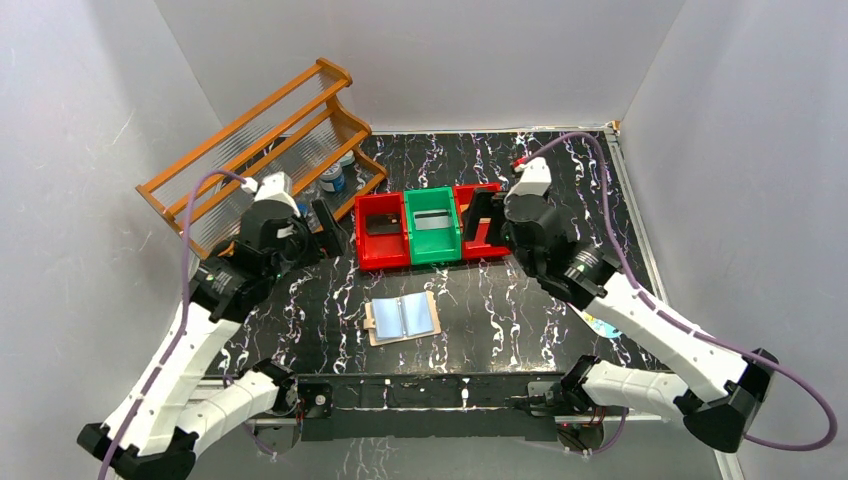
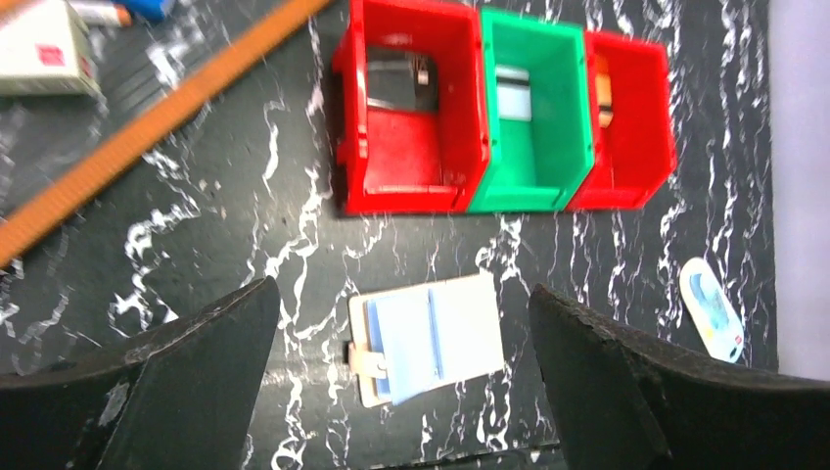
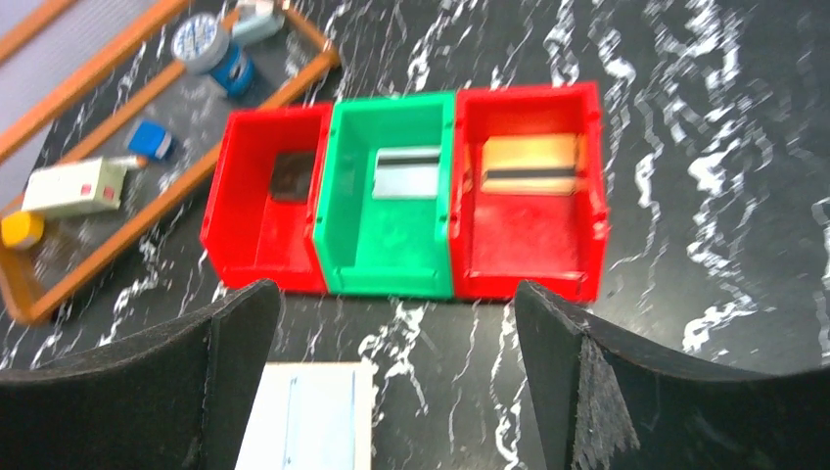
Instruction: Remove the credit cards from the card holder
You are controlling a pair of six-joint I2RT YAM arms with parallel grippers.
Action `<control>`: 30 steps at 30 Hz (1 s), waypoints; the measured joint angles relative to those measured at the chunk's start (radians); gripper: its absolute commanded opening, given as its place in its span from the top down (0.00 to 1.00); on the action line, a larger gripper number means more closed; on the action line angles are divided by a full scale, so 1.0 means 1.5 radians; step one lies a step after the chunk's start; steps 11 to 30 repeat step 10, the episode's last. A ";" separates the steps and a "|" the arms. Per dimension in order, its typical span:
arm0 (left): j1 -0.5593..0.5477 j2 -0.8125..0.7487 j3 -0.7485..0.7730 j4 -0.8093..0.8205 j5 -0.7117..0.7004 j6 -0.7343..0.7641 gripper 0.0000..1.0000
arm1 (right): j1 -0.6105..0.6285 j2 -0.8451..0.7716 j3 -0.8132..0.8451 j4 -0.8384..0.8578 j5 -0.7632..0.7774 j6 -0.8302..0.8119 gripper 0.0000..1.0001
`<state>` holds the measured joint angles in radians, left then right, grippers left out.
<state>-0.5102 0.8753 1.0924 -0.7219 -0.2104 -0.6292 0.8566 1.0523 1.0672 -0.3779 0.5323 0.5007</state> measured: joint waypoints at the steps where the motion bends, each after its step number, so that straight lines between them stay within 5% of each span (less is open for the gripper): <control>1: 0.000 -0.002 0.020 -0.007 -0.013 0.008 0.02 | 0.000 -0.010 0.000 0.008 0.016 -0.012 0.02; 10: 0.000 -0.037 0.058 -0.032 -0.082 0.050 0.02 | 0.000 -0.011 0.009 0.014 0.110 -0.075 0.02; 30: 0.000 -0.037 0.058 -0.032 -0.082 0.050 0.02 | 0.000 -0.011 0.009 0.014 0.110 -0.075 0.02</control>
